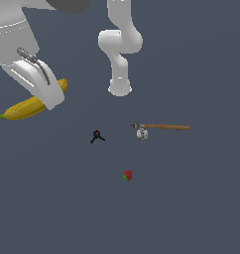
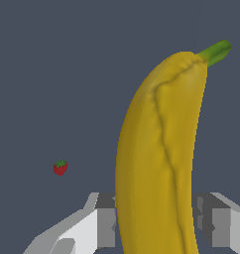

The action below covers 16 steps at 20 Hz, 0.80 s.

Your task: Pick up a designated object from a clutter of objects.

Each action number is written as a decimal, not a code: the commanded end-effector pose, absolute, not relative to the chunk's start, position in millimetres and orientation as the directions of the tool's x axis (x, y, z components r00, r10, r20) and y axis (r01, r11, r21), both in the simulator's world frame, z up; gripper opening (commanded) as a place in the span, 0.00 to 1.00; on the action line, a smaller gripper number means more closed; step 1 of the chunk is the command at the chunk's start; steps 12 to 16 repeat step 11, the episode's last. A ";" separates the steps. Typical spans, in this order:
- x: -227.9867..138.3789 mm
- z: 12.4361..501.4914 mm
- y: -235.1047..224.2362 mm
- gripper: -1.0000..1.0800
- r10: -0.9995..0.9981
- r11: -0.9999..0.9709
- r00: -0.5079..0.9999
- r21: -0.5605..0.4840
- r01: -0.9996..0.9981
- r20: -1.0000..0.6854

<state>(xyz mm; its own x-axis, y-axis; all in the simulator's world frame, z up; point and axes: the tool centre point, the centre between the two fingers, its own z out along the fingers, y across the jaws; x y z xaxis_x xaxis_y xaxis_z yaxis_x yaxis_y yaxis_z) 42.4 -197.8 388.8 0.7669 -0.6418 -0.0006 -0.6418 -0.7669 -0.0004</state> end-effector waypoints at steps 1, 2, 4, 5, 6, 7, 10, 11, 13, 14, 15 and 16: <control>39.9 405.3 -202.8 0.00 -0.641 -0.767 0.767 0.000 -0.641 0.000; 39.3 410.1 -204.6 0.00 -0.641 -0.767 0.767 0.000 -0.641 0.000; 38.5 418.1 -207.1 0.00 -0.641 -0.768 0.768 0.000 -0.641 0.000; 38.1 421.3 -208.2 0.00 -0.641 -0.768 0.768 0.000 -0.641 0.000; 37.9 423.9 -209.2 0.00 -0.641 -0.768 0.768 0.000 -0.641 0.000; 37.7 426.0 -210.0 0.00 -0.641 -0.768 0.768 0.000 -0.641 0.000; 37.5 429.5 -210.9 0.00 -0.641 -0.768 0.768 0.000 -0.641 0.000; 37.4 429.8 -211.0 0.00 -0.641 -0.768 0.768 0.000 -0.641 0.000; 37.4 429.8 -211.0 0.00 -0.641 -0.768 0.768 0.000 -0.641 0.000; 37.4 429.8 -211.0 0.00 -0.641 -0.768 0.768 0.000 -0.641 0.000; 37.4 429.8 -211.0 0.00 -0.641 -0.768 0.768 0.000 -0.641 0.000; 37.4 429.8 -211.0 0.00 -0.641 -0.768 0.768 0.000 -0.641 0.000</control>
